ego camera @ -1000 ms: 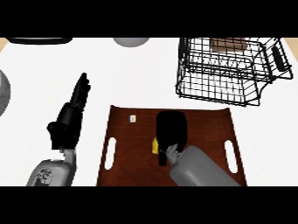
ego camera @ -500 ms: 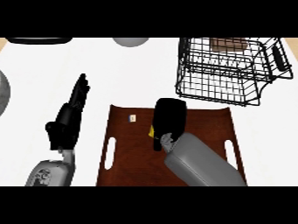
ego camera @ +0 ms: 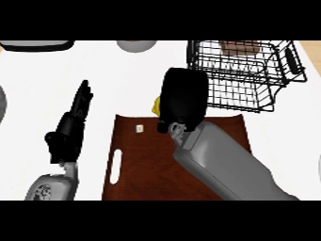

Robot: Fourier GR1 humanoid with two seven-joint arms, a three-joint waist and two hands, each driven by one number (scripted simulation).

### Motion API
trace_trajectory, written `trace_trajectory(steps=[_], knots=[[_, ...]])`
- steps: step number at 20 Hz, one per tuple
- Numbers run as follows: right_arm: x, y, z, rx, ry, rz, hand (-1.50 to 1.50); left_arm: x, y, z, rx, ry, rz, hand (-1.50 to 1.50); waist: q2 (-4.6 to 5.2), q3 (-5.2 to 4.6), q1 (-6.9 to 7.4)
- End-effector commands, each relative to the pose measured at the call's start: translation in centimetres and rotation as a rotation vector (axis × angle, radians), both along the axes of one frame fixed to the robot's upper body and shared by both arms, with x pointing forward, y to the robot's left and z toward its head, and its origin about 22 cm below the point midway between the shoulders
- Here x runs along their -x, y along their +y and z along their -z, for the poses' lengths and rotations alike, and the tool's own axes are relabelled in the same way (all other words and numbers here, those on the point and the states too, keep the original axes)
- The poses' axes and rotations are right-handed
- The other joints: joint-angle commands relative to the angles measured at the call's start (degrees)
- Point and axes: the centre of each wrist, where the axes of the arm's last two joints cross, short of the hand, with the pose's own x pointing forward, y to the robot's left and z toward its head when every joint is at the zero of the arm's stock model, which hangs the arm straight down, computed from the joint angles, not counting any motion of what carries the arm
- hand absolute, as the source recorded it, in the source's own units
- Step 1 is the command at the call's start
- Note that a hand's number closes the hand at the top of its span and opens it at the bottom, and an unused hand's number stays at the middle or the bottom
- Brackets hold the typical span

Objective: Pick the lemon from the tray and place it in the tiered basket

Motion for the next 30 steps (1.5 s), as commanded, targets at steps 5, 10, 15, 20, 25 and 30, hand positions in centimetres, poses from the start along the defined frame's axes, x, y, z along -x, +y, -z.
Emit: trace_trajectory(steps=[5, 10, 15, 20, 25, 30], knots=[[1.0, -0.6, -10.0, 0.016, -0.08, 0.216, 1.5, -0.3, 0.4, -0.4, -0.012, -0.005, -0.015, 0.0, -0.37, -0.01, -0.93], [0.6, -1.3, -13.3, -0.092, -0.127, 0.248, 1.5, 0.3, -0.9, 0.2, 0.01, 0.006, 0.006, 0.0, 0.17, 0.0, 0.52], [-0.8, -3.5, -15.8, -0.266, -0.145, 0.246, 1.5, 0.2, -0.9, 1.4, -0.002, 0.014, 0.003, 0.0, 0.57, 0.03, 0.78], [-2.4, -4.3, -16.4, -0.22, -0.167, 0.274, 1.5, -1.1, -0.9, -0.4, 0.005, -0.003, 0.005, 0.0, 0.71, 0.05, 0.55], [-6.3, -7.7, -15.1, -0.135, -0.157, 0.343, 1.5, -0.4, -0.4, 1.0, 0.01, -0.009, 0.008, 0.0, 0.94, 0.04, 0.95], [-8.6, -9.3, -14.0, -0.088, -0.178, 0.35, 1.5, -1.3, -0.3, 0.5, 0.002, -0.011, 0.006, 0.0, 1.1, 0.04, 1.22]])
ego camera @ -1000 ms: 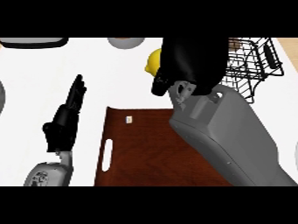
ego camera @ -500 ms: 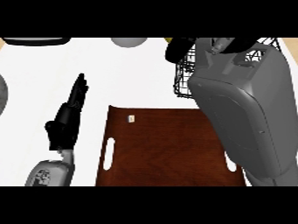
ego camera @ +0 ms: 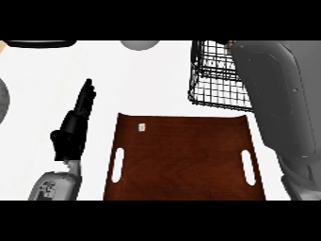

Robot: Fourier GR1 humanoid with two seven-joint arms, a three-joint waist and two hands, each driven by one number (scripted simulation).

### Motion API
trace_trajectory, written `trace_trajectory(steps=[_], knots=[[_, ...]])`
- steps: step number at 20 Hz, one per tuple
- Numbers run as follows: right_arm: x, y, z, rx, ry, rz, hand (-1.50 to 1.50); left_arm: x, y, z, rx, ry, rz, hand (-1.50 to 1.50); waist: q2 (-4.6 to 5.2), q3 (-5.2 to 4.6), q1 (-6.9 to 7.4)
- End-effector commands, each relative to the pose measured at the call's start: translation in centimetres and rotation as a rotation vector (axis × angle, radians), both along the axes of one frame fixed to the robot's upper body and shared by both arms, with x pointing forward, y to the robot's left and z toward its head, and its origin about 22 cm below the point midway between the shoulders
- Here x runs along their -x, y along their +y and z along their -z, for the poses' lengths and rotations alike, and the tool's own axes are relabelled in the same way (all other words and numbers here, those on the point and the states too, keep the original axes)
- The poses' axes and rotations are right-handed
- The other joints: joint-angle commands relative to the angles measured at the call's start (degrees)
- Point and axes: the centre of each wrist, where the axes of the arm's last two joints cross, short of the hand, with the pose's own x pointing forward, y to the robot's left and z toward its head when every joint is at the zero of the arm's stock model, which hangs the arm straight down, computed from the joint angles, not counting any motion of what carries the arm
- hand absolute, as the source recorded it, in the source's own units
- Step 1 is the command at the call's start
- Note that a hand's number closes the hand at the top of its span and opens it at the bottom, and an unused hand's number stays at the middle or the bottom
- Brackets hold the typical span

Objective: Pick the lemon from the tray and place it in the tiered basket

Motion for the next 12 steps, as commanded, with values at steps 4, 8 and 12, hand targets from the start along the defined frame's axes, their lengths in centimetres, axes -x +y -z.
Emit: trace_trajectory(steps=[4, 8, 12], knots=[[-2.1, -3.4, 2.5, 0.055, 0.045, 0.111, 1.5, -0.3, 0.7, 0.4, -0.003, -0.014, 0.003, 0.0, 0.0, 0.02, -0.31], [-3.1, -5.8, 4.5, -0.161, 0.029, 0.195, 1.5, 0.0, 0.3, -0.9, -0.01, -0.022, -0.01, 0.0, 0.07, 0.09, 0.0], [-3.5, -8.9, 4.7, -0.308, -0.004, 0.182, -1.5, 0.0, 0.4, 0.2, 0.006, -0.002, -0.004, 0.0, 0.09, 0.05, -0.25]])
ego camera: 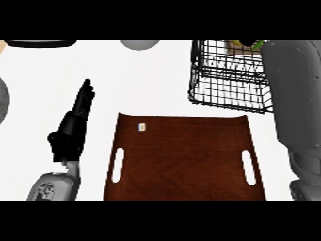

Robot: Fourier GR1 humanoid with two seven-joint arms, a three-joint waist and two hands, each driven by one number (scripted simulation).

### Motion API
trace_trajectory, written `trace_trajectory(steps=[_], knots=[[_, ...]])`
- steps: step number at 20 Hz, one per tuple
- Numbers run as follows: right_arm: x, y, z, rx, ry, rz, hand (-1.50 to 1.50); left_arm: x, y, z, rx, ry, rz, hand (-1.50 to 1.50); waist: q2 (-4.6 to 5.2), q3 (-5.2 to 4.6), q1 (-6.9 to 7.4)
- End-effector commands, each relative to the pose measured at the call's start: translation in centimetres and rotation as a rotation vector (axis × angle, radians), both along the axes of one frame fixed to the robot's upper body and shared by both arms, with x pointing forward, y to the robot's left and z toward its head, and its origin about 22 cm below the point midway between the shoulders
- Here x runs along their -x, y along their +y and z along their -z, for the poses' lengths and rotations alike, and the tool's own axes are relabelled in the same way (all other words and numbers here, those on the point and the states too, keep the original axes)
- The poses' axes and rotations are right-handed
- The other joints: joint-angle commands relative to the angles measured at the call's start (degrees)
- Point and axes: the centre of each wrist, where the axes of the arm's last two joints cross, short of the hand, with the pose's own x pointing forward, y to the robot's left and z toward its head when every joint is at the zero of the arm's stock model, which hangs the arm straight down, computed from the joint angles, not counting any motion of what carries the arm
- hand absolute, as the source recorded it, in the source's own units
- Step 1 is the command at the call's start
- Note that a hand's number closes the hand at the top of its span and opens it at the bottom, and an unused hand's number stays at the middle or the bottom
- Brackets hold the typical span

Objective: Pick the lemon from the tray and place it in the tiered basket

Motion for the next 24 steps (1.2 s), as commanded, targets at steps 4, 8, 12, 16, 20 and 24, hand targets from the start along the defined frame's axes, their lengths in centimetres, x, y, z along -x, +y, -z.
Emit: trace_trajectory(steps=[4, 8, 12, 16, 20, 24], knots=[[0.1, -0.8, 3.7, -0.24, -0.13, 0.025, -1.5, 0.3, 0.0, -0.3, -0.001, -0.005, 0.006, 0.0, -0.09, 0.0, -0.04], [1.5, -2.8, -0.6, -0.345, -0.338, 0.082, -1.5, -0.3, -1.7, -0.5, 0.001, 0.005, 0.005, 0.0, -0.23, 0.02, -0.75], [3.3, -6.4, -0.8, -0.365, -0.429, 0.233, -1.5, 1.1, -0.1, -0.3, -0.011, 0.016, -0.007, 0.0, -0.51, 0.01, -0.86], [7.8, -9.2, -1.8, -0.452, -0.46, 0.317, -1.5, 0.2, -0.5, -0.2, -0.005, 0.009, -0.046, 0.0, -0.9, 0.02, -2.73], [12.8, -12.8, 0.9, -0.542, -0.547, 0.349, -1.5, 0.6, 1.5, 0.1, 0.016, 0.032, -0.059, 0.0, -0.85, 0.04, -2.86], [19.3, -16.7, 1.7, -0.514, -0.564, 0.316, -1.5, 2.1, 2.2, 1.9, 0.002, 0.033, -0.088, 0.0, -1.31, 0.08, -4.44]])
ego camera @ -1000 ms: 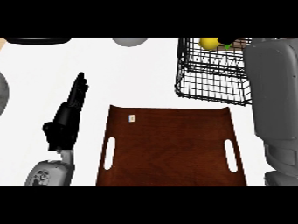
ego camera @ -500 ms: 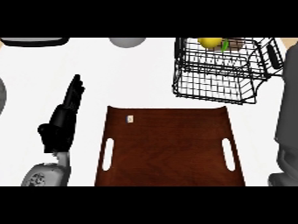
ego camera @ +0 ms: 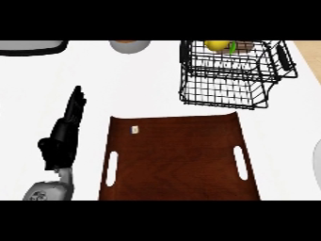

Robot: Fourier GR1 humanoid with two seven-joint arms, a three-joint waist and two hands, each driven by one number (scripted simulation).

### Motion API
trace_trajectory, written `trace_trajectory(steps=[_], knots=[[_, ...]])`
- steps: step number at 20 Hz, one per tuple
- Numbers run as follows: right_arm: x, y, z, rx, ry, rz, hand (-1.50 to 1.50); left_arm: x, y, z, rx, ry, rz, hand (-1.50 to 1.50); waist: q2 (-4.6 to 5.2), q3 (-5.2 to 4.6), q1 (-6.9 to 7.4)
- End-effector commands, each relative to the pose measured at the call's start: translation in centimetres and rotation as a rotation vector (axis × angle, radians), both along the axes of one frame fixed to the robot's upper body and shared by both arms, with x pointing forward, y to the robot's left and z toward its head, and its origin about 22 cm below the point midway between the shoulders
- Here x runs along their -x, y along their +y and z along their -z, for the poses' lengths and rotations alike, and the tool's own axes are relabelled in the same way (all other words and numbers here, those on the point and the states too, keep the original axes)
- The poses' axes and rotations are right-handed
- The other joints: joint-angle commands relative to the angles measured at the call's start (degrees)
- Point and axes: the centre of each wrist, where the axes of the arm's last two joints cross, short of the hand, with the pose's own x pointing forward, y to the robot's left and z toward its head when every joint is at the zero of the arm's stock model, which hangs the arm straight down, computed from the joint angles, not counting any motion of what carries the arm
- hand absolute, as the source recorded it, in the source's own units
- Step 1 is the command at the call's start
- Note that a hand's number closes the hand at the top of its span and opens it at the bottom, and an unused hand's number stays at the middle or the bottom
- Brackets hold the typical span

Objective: Pick the lemon from the tray and place it in the tiered basket

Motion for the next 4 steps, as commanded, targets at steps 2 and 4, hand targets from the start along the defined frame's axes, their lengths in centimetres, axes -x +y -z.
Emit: trace_trajectory(steps=[2, 4], knots=[[8.5, -2.5, 2.1, -0.02, -0.002, -0.001, -1.5, 0.1, 0.0, 0.4, 0.012, 0.003, -0.009, 0.0, -0.1, 0.04, -0.96], [11.2, -3.1, 3.1, -0.022, -0.008, -0.013, -1.5, -0.1, -0.2, -0.5, -0.007, -0.007, -0.001, 0.0, 0.04, 0.05, -0.4]])
